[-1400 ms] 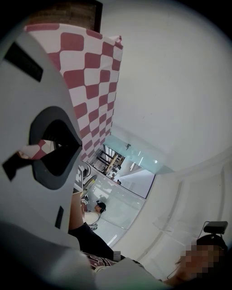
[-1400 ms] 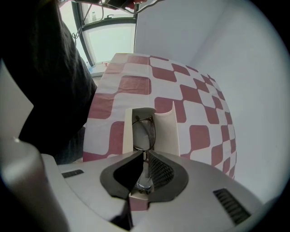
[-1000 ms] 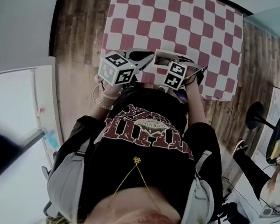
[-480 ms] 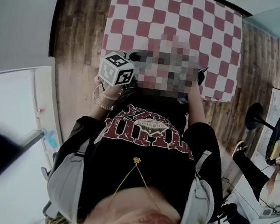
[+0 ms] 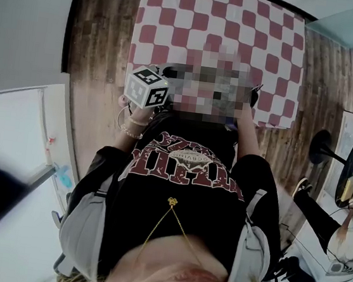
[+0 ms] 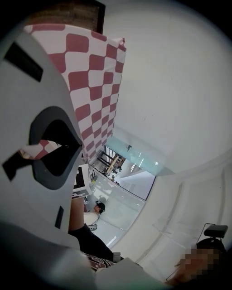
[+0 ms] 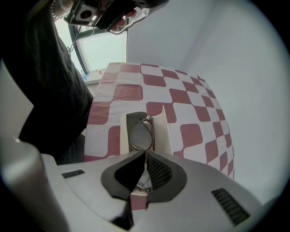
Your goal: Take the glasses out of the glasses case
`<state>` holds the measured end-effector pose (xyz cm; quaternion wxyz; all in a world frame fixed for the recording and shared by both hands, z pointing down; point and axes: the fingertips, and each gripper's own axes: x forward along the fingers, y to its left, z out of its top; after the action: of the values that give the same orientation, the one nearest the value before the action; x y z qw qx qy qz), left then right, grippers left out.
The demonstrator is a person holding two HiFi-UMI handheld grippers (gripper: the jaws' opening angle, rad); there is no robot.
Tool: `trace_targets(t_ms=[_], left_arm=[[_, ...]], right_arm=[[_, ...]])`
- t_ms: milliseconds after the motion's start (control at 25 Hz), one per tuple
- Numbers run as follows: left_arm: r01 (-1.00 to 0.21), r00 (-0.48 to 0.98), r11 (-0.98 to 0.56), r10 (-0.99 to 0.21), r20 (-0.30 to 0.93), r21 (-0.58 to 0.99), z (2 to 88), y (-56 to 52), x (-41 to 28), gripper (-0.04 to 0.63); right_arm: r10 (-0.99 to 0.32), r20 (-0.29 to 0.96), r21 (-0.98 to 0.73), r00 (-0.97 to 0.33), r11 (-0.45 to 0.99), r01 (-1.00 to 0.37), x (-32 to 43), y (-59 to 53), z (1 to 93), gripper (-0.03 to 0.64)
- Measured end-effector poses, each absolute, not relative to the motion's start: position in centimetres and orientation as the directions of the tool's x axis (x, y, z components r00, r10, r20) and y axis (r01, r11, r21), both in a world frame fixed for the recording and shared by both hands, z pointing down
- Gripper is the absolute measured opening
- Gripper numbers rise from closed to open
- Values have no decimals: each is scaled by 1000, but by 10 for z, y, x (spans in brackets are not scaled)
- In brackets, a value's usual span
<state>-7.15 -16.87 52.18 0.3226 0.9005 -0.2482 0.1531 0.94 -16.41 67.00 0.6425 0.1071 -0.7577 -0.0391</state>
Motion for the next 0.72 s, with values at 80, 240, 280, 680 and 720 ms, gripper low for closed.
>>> trace_targets(t_ms=[80,240,280,680,720], left_arm=[[-546,830,-668,-347,438,505,522,-168,-72,8],[-545,830,-667,-343,440,508,524,-166,-71,8],[-544,830,-667,-341,441,509,525,-166,-70,8],[-541,830,-672,-327,453,505,529,-163,-66,8],[-541,829,-674,-327,453,504,528,-163,-66,8]], right_arm=[[-213,965,197,-153,974,-114,9,-164,668,32],[-217,963,199,-159,973,-120,10,-163,662,32],[-218,963,200,-160,972,-122,10,-163,660,32],[-213,962,194,-171,973,-122,11,-165,649,32],[-215,961,196,-172,973,-118,11,-165,648,32]])
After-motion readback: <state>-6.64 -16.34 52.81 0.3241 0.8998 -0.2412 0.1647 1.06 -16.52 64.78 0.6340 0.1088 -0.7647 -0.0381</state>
